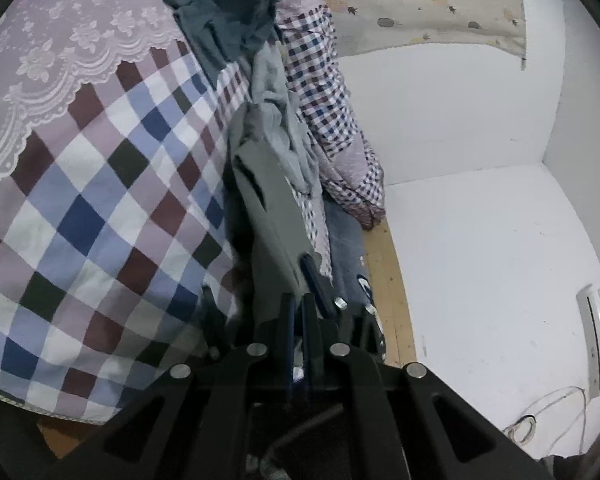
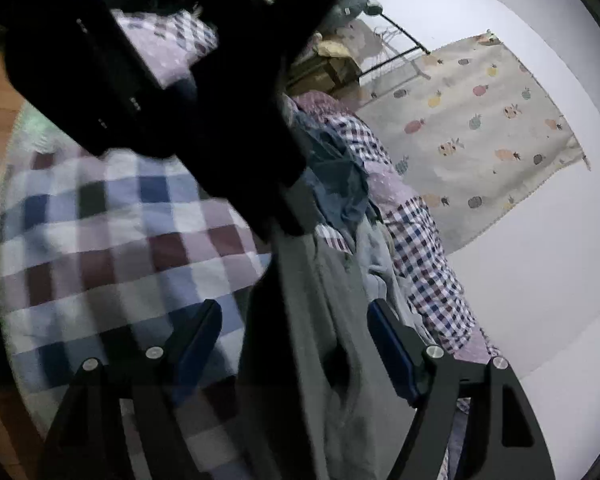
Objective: Fold clothes
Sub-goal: 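Grasp the green shirt edge with the right gripper while the left gripper grasps beside it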
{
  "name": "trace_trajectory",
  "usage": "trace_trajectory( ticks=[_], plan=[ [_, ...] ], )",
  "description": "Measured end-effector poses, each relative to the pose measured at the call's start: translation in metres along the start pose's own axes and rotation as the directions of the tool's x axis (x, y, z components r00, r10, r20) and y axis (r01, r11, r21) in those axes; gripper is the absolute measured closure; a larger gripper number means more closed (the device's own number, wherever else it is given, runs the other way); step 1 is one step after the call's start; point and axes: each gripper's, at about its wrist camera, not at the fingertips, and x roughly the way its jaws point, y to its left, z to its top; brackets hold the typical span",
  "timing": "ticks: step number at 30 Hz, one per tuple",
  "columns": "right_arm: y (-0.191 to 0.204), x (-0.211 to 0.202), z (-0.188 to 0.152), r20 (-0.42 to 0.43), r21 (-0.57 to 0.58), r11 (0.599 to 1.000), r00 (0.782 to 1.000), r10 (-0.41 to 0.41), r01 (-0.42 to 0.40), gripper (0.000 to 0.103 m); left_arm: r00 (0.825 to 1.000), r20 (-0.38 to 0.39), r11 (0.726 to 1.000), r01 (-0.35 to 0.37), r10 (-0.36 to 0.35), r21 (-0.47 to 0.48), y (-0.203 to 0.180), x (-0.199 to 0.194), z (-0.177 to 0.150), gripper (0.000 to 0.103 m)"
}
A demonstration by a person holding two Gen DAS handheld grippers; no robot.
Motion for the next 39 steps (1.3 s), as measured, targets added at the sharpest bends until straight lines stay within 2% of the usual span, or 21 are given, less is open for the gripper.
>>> trace_trajectory(
  ticks=[2,3,4,5,6,8,9,10,11,12,13,17,20,23,28,33,35,36,37,38,39],
  plan=[
    [0.0,0.013,0.002,-0.028,0.006,1.0,1.0,-0.005,0.005,0.028,1.0,-0.004,1.0,-0.006,0.006,0.0,0.0,0.001,0.001,0.102],
    [-0.002,0.017,0.002,-0.035,0.017,1.0,0.999,-0.002,0.003,0.043,1.0,-0.006,1.0,-0.013,0.013,-0.002,0.001,0.002,0.001,0.102],
    [-0.004,0.022,0.002,-0.046,0.03,1.0,0.999,-0.006,0.008,0.076,1.0,-0.01,1.0,-0.028,0.028,-0.004,0.002,0.002,0.001,0.102],
    [-0.007,0.026,0.002,-0.058,0.044,0.999,0.998,-0.007,0.009,0.088,0.999,-0.015,0.999,-0.042,0.042,-0.006,0.003,0.002,0.002,0.102],
    [-0.009,0.029,0.002,-0.064,0.057,0.998,0.998,0.007,-0.003,0.096,0.999,-0.017,0.999,-0.045,0.044,-0.011,0.004,0.001,0.003,0.102],
    [-0.013,0.031,0.001,-0.05,0.083,0.996,0.998,0.042,-0.038,0.098,0.998,-0.001,0.998,-0.06,0.06,-0.012,0.004,-0.001,0.007,0.1],
    [-0.016,0.03,0.0,-0.04,0.097,0.994,0.998,0.054,-0.05,0.099,0.997,0.013,0.997,-0.074,0.074,-0.009,0.003,-0.003,0.011,0.093],
    [-0.019,0.029,-0.001,-0.031,0.112,0.992,0.997,0.066,-0.062,0.099,0.996,0.026,0.996,-0.087,0.087,-0.007,0.003,-0.005,0.014,0.075],
    [-0.022,0.027,-0.002,-0.019,0.128,0.989,0.997,0.074,-0.071,0.099,0.994,0.039,0.995,-0.1,0.1,-0.006,0.003,-0.007,0.017,0.061],
    [-0.026,0.025,-0.003,-0.005,0.145,0.986,0.997,0.079,-0.077,0.099,0.994,0.046,0.995,-0.1,0.1,-0.016,0.004,-0.005,0.024,0.034],
    [-0.031,0.024,-0.003,0.008,0.165,0.983,0.996,0.085,-0.085,0.099,0.993,0.053,0.995,-0.1,0.101,-0.026,0.005,-0.003,0.031,0.025],
    [-0.058,0.017,-0.006,0.056,0.241,0.964,0.993,0.104,-0.114,0.099,0.994,0.034,0.994,-0.105,0.105,0.011,-0.005,0.018,0.067,0.024],
    [-0.079,0.009,-0.012,0.088,0.283,0.95,0.99,0.112,-0.132,0.1,0.988,-0.02,0.985,-0.153,0.155,0.075,-0.019,0.052,0.102,0.021],
    [-0.094,0.001,-0.012,0.114,0.321,0.936,0.987,0.111,-0.143,0.1,0.966,-0.09,0.964,-0.228,0.241,0.138,-0.024,0.097,0.131,0.021],
    [-0.109,-0.005,-0.014,0.141,0.361,0.919,0.983,0.116,-0.16,0.1,0.918,-0.18,0.926,-0.316,0.353,0.207,-0.026,0.163,0.169,0.021],
    [-0.115,-0.008,-0.017,0.155,0.379,0.907,0.979,0.131,-0.181,0.1,0.902,-0.222,0.918,-0.319,0.37,0.234,-0.024,0.204,0.2,0.022],
    [-0.117,-0.008,-0.018,0.159,0.386,0.903,0.978,0.135,-0.188,0.1,0.893,-0.245,0.913,-0.315,0.377,0.259,-0.025,0.215,0.208,0.029],
    [-0.118,-0.009,-0.019,0.161,0.389,0.901,0.977,0.137,-0.19,0.1,0.888,-0.255,0.91,-0.314,0.383,0.271,-0.025,0.219,0.211,0.039],
    [-0.118,-0.009,-0.019,0.163,0.391,0.9,0.977,0.138,-0.193,0.1,0.887,-0.256,0.91,-0.318,0.385,0.268,-0.023,0.222,0.213,0.052],
    [-0.119,-0.009,-0.02,0.164,0.392,0.899,0.976,0.14,-0.195,0.1,0.885,-0.256,0.909,-0.322,0.388,0.265,-0.022,0.224,0.216,0.059],
    [-0.119,-0.008,-0.02,0.164,0.392,0.898,0.976,0.142,-0.197,0.1,0.884,-0.257,0.909,-0.325,0.39,0.262,-0.02,0.227,0.219,0.075]
  ],
)
